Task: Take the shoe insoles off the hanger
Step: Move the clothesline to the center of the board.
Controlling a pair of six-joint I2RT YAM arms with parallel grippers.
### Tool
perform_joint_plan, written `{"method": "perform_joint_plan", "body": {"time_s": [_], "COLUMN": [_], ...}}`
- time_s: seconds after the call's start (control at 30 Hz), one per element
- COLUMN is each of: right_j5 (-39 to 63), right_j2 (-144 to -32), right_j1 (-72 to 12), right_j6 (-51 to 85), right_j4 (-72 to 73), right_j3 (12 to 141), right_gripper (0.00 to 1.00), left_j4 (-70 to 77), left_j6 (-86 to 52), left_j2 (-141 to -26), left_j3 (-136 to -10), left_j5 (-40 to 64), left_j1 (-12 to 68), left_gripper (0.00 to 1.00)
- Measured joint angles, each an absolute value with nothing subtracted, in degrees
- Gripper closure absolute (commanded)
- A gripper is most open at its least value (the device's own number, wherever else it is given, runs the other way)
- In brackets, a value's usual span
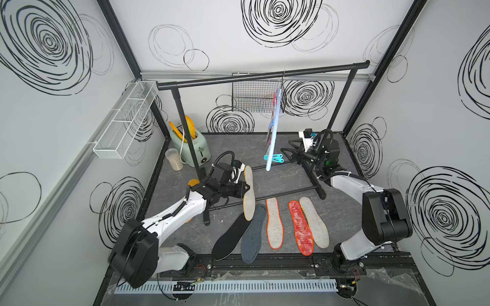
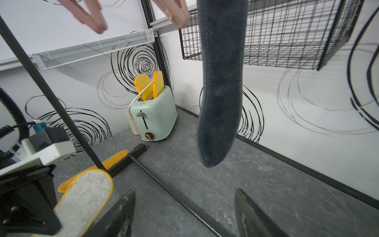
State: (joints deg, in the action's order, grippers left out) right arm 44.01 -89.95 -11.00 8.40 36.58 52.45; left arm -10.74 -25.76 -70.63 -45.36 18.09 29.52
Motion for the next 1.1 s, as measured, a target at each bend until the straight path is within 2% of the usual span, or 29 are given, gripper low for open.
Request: {"method": "perform_joint_plan", "body": {"time_s": [0.13, 0.23, 0.43, 0.83, 1.0, 1.1], "right_j5": [42.1, 41.2, 40.6, 40.1, 40.0, 40.0], "right_j2": [-88.5, -87.9, -87.2, -86.8, -86.0, -85.9], "right_j1": [-11.1, -11.5, -12.5, -13.1, -13.4, -13.8], "right_j6": [9.6, 10.1, 10.3, 10.4, 10.3, 10.3], "right_j4": [36.8, 36.9, 36.9, 36.9, 36.9, 36.9], "right_j3": [49.1, 47.5, 47.0, 46.7, 46.2, 46.1], "right_gripper": [0.24, 0.24, 0.24, 0.24, 0.24, 0.24], "left_j4": [-12.3, -14.0, -17.9, -27.8, -25.7, -21.4], "left_j6": [-27.9, -29.9, -33.5, -43.6, -45.7, -45.7], "left_j2": [-61.2, -54.3, -44.1, -22.0, -19.0, -22.2], "left_j3": [-41.6, -39.0, -37.3, -32.0, -31.3, -30.4], "left_j5": [11.9, 8.1, 5.5, 1.1, -5.6, -9.6], "left_j1": [28.0, 23.9, 17.3, 16.8, 16.7, 15.1], "left_gripper": [1.0, 1.0, 1.0, 1.0, 1.0, 1.0]}}
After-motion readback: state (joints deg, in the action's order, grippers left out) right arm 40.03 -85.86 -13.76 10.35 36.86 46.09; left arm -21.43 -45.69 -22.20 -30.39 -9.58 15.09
